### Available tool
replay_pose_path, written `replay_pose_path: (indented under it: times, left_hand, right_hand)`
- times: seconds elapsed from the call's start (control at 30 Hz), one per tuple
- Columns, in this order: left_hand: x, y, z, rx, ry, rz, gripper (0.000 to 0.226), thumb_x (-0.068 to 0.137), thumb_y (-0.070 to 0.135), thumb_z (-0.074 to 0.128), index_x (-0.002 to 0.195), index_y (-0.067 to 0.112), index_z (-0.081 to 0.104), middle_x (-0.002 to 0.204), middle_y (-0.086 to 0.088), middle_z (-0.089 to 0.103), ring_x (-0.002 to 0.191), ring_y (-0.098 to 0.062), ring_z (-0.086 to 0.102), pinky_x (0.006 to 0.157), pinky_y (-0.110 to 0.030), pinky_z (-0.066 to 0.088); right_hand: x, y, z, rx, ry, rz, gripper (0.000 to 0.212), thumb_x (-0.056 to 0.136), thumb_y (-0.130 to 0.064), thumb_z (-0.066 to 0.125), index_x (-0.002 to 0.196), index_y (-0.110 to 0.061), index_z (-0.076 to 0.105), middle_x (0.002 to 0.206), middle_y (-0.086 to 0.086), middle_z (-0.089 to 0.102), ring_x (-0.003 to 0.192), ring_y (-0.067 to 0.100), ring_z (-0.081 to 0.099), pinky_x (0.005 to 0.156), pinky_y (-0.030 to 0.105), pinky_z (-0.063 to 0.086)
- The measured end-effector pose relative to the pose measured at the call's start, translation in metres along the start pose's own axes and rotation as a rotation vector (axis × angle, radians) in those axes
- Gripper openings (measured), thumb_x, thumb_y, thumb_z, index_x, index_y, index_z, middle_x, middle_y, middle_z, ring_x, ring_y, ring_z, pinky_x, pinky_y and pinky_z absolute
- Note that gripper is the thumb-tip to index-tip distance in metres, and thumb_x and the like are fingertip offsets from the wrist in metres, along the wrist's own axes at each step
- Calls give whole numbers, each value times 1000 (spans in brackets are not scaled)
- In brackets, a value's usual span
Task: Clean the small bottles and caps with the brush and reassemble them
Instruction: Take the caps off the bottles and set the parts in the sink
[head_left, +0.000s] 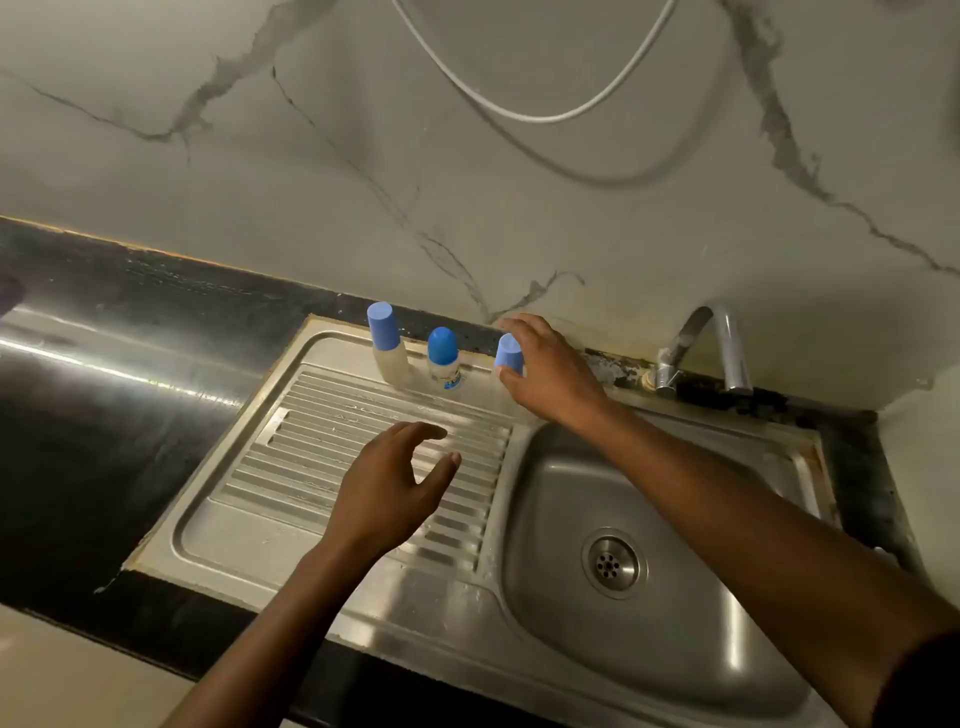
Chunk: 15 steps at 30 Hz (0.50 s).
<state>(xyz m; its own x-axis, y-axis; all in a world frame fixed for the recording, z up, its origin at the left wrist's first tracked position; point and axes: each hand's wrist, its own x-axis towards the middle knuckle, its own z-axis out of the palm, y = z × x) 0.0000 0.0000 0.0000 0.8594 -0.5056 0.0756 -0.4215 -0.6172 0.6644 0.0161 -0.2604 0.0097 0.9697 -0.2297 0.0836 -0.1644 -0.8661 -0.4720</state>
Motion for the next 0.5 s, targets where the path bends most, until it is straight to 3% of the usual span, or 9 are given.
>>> replay_pose_path:
  times: [0.17, 0.33, 0.5]
  left_hand:
    - [1, -9, 6, -30, -31, -7, 37, 98, 55, 66, 127, 33, 69, 126, 22, 68, 118, -4, 61, 94, -36, 55]
    - [4, -13, 9, -43, -24, -1, 38, 98, 56, 65, 128, 32, 69, 127, 20, 68, 118, -3, 61, 98, -37, 56]
    - [9, -8, 9, -56, -18, 32, 40, 97, 54, 65, 129, 31, 69, 125, 19, 68, 116, -2, 60, 98, -36, 56]
  right_hand:
    - [18, 1, 7, -155, -86, 37, 64, 100, -25, 61, 158, -26, 35, 159, -1, 37, 131, 28, 52, 100, 43, 52]
    - [22, 6, 6, -109, -120, 69, 48, 97, -11, 62, 143, -23, 56, 140, 1, 55, 118, 25, 62, 94, 39, 53]
    - [15, 13, -2, -49, -104, 107, 51, 96, -14, 68, 146, -20, 57, 142, 5, 60, 125, 25, 61, 99, 35, 48]
